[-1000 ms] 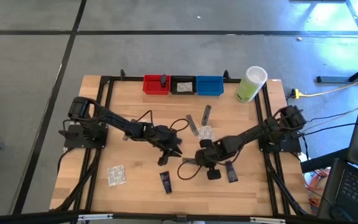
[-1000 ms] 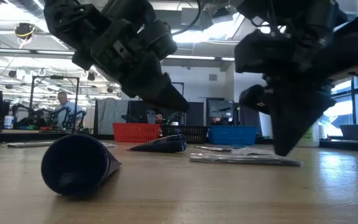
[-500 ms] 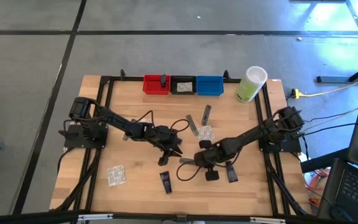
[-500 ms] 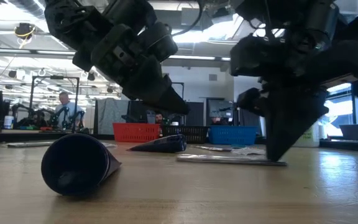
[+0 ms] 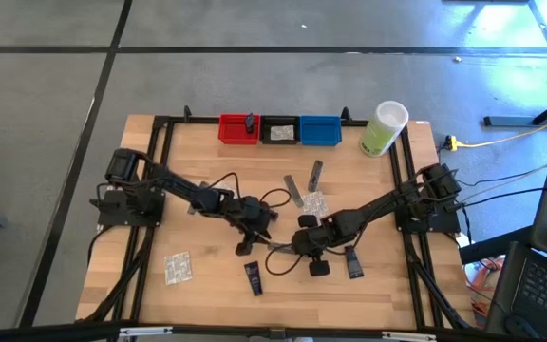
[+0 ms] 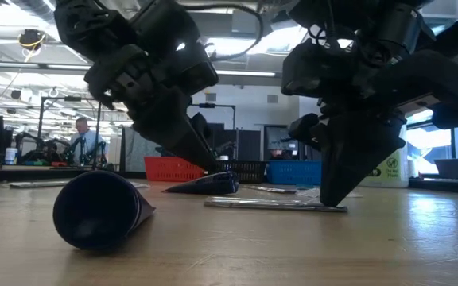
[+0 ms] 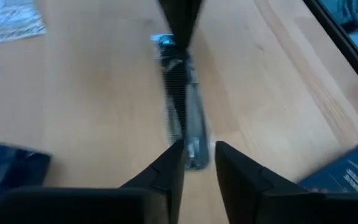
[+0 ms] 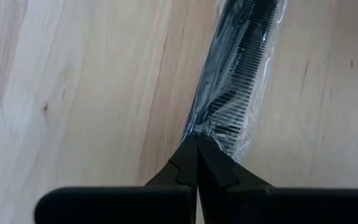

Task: Pick & Place Travel size toiletries
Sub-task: Put the black comb into the blue bin

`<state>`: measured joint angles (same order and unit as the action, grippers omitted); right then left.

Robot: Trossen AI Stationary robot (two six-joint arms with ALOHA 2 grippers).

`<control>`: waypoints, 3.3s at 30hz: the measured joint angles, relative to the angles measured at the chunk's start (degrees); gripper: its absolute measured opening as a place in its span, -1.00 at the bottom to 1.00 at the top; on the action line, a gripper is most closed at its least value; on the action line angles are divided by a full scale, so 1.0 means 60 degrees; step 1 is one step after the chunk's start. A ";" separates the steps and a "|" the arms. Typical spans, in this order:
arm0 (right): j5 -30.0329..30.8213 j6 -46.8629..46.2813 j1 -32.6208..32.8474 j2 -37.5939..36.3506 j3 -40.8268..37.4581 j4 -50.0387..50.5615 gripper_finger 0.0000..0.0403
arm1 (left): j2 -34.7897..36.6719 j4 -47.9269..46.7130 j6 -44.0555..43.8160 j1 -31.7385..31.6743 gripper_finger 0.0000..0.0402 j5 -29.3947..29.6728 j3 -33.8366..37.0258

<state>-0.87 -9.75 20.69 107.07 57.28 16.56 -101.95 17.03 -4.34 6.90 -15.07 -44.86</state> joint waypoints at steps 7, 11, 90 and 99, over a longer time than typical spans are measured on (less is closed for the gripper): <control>-0.0002 -0.0016 -0.0004 0.0000 -0.0011 -0.0032 -1.00 | 0.0000 0.0125 -0.0083 0.0556 -0.14 0.1882 0.0000; 0.0001 -0.0023 -0.0004 0.0000 -0.0018 -0.0048 -1.00 | -0.0213 0.0154 -0.0138 0.0568 -0.01 0.1977 0.0000; 0.0604 -0.0052 0.0740 0.0663 -0.0018 -0.2588 -1.00 | -0.2796 -0.0202 -0.3937 0.0018 -0.16 -0.1587 -0.2419; 0.1153 0.0025 0.0801 0.0688 -0.0015 -0.2419 -1.00 | -0.2838 -0.0679 -0.3848 0.0018 -0.16 -0.1704 -0.2655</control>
<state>6.05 -9.60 25.50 111.20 57.19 2.04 -118.98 12.96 -27.43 7.01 -25.30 -60.79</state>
